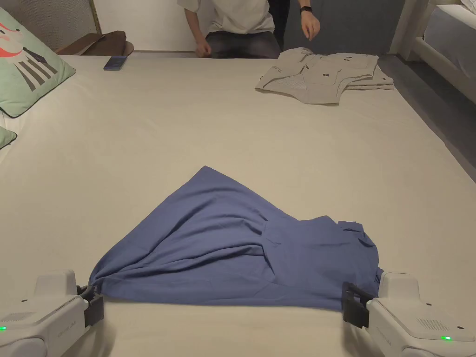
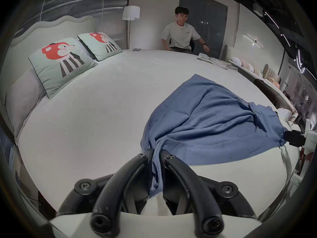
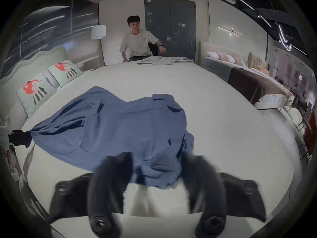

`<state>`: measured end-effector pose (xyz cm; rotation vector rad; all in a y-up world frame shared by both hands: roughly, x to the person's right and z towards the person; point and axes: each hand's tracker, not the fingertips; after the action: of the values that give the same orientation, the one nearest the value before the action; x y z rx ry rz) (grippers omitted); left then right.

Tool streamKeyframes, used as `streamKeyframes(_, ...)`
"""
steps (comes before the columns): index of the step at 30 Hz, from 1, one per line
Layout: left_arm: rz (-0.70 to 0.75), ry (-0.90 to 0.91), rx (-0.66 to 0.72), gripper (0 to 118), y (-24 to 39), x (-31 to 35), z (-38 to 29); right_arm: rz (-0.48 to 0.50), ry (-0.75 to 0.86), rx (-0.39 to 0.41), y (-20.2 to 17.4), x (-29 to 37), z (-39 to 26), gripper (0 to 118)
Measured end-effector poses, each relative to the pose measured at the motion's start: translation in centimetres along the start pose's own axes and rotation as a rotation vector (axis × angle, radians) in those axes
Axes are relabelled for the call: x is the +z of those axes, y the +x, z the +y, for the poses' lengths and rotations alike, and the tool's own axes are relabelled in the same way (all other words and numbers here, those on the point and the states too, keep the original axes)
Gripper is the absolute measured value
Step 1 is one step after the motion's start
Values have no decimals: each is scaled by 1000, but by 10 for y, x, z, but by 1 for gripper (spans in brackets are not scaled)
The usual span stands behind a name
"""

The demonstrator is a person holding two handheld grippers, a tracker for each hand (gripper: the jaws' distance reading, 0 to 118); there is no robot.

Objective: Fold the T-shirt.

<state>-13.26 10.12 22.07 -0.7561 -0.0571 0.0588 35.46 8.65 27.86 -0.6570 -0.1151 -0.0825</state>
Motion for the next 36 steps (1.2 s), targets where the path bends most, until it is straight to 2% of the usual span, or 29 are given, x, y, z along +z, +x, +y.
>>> streamKeyframes(1,0,-1,2,4,0,0,0,1,5,3,-1,1,-1,24)
streamKeyframes(2,0,0,5,4,-1,0,0,-10,11,14,-2,1,-2,4)
streamKeyframes(4,-2,1,8,4,0,1,0,-12,10,29,0,2,-2,3)
streamKeyframes(11,-2,8,13,4,0,3,1,-14,43,6,6,12,3,1)
streamKeyframes(16,-23,60,52,4,-6,16,20,8,130,-5,5,31,29,1)
streamKeyframes(23,-71,221,36,4,3,38,108,7,332,43,4,46,119,1)
streamKeyframes(29,-66,314,3,4,20,41,189,3,433,71,9,42,199,1)
streamKeyframes(36,-75,351,1,4,37,14,289,11,537,41,17,20,300,1)
